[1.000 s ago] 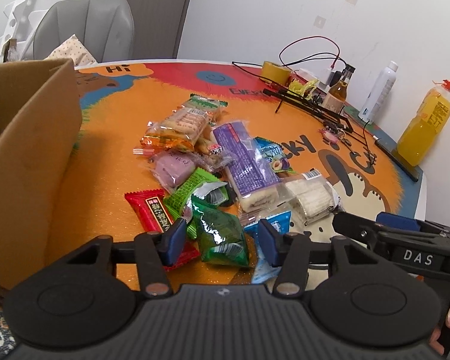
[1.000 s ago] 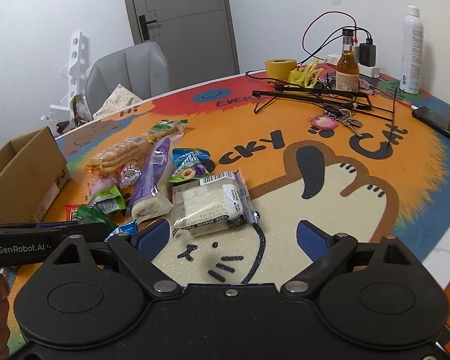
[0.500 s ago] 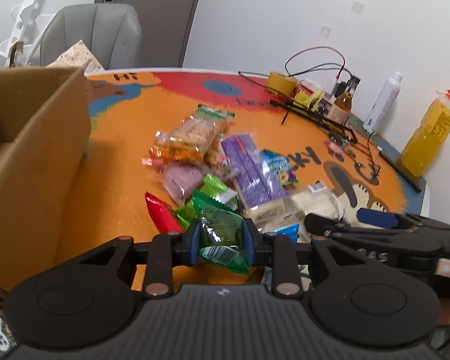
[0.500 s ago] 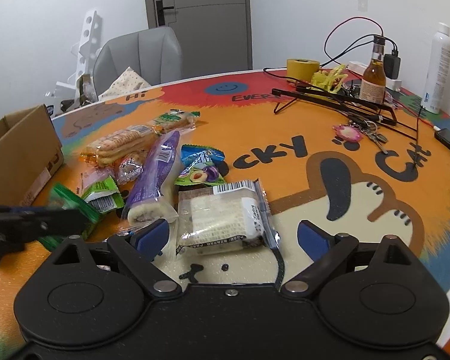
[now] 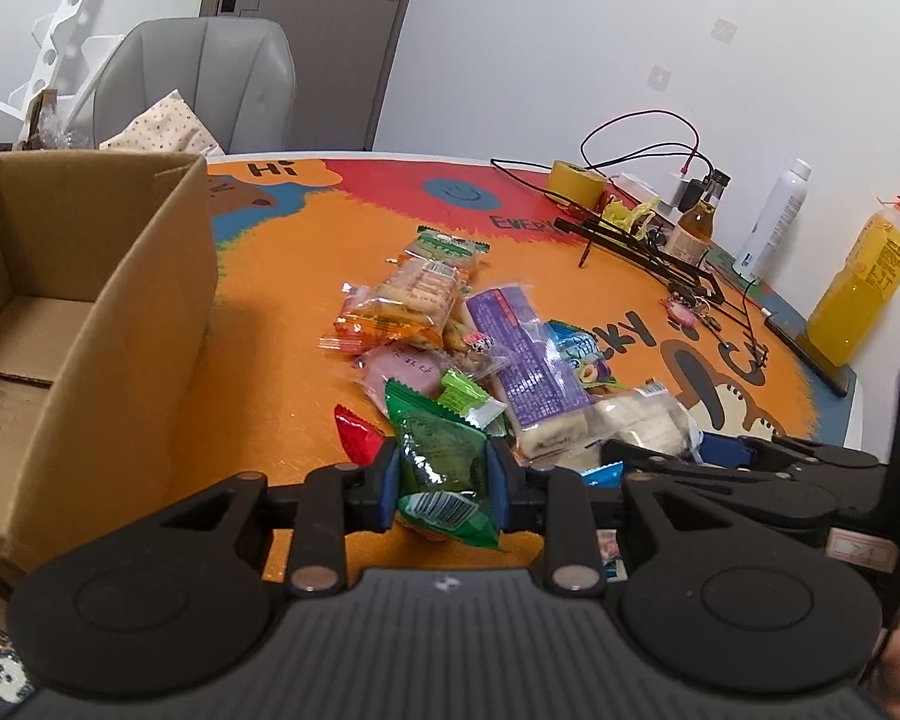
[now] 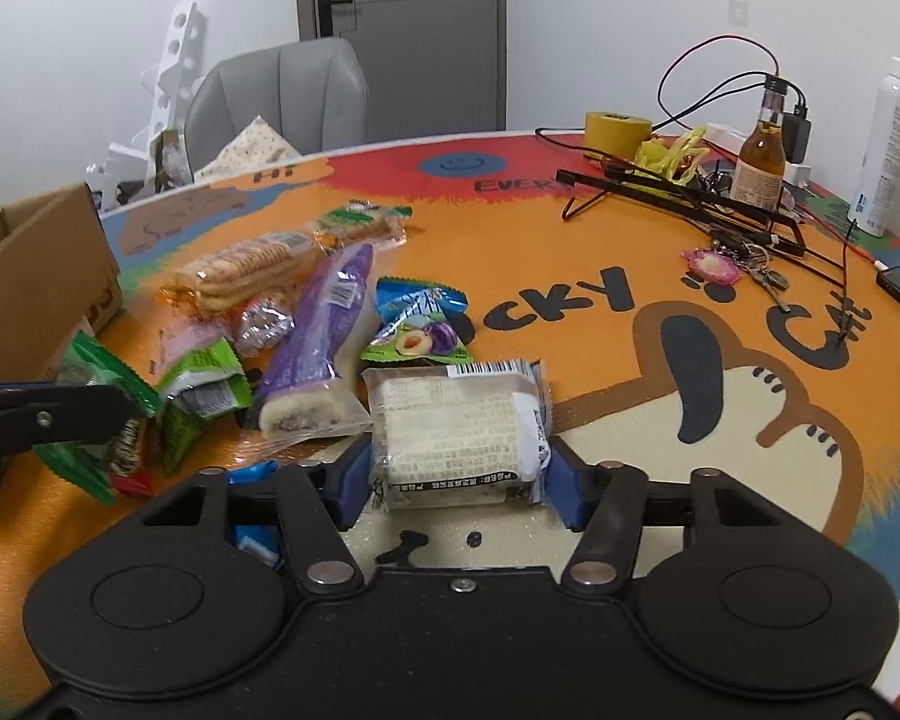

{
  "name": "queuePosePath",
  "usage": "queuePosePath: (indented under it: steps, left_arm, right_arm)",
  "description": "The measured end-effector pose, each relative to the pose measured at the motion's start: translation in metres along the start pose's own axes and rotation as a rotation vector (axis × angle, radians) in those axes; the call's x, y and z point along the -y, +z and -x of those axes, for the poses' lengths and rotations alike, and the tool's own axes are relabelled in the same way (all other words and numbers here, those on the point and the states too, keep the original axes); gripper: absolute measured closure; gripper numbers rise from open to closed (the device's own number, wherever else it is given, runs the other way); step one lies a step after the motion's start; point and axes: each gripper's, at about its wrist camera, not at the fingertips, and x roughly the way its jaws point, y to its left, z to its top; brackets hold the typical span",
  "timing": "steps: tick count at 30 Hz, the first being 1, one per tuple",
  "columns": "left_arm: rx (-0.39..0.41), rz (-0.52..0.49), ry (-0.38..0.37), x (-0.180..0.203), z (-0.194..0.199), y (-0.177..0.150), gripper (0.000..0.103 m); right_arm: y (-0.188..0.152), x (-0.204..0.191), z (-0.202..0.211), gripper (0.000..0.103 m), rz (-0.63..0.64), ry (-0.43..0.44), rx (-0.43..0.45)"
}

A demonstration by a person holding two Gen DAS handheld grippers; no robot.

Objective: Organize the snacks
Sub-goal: 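Carry both snacks to the cardboard box and release them inside with both tools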

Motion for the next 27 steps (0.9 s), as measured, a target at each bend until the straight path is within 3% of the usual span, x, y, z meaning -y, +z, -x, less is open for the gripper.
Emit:
queuePosePath:
  steps: [14, 27]
  left_arm:
    - [0.058, -0.017, -0.025, 0.007, 0.029, 0.001, 0.075]
    - [0.131, -0.010, -0.020, -0.007, 0.064, 0.010, 0.075]
  right_arm:
    - [0.000, 0.009, 0.043, 0.052, -0.064, 0.005, 0.073]
    - [0.019, -0.023, 0.067, 0.052, -0.038, 0.053, 0.151]
